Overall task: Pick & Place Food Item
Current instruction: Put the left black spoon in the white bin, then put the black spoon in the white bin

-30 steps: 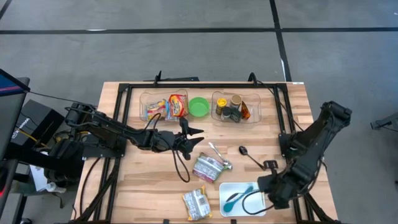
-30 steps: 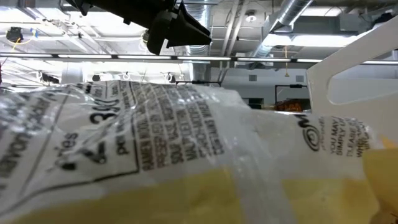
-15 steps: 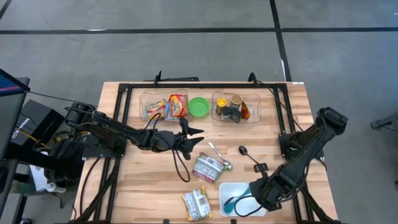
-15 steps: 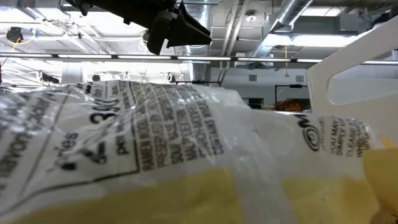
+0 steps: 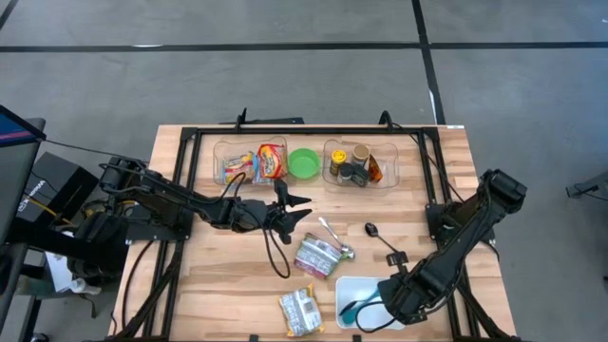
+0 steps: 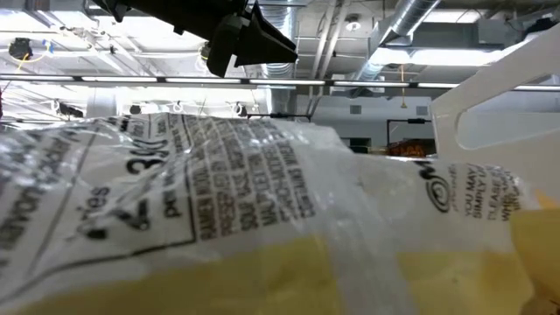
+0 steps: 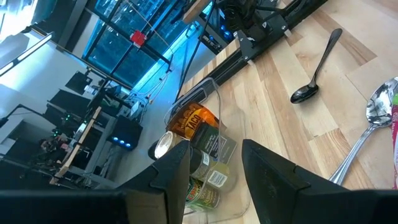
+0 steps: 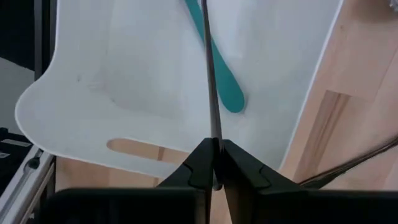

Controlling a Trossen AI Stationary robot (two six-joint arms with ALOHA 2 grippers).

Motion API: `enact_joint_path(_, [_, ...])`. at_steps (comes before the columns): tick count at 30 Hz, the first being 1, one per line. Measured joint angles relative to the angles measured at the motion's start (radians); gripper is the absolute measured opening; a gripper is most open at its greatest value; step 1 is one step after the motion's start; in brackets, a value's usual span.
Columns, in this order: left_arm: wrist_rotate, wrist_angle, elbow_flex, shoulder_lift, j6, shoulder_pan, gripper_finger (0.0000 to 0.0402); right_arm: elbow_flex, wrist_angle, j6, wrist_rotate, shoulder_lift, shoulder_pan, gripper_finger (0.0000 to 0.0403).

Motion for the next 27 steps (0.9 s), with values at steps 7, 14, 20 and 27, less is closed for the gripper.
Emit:
enact_joint_path(7, [0.0,0.0,0.0,0.0,0.0,0.0,0.014,0.0,-0.001,0.057,0.0,-0.002,-0.021,0.0036])
enact_joint_path(14, [0.0,0.0,0.0,0.0,0.0,0.0,0.014,0.0,-0.001,0.064,0.0,-0.003,-0.055,0.0058])
enact_joint_path(20, [0.0,0.0,0.0,0.0,0.0,0.0,0.014,0.0,-0.001,0.064,0.0,-0.003,-0.061,0.0077])
enact_joint_path(27, [0.0,0.0,0.0,0.0,0.0,0.0,0.014,0.04,-0.04,0.044,-0.046,-0.003,-0.061,0.0082])
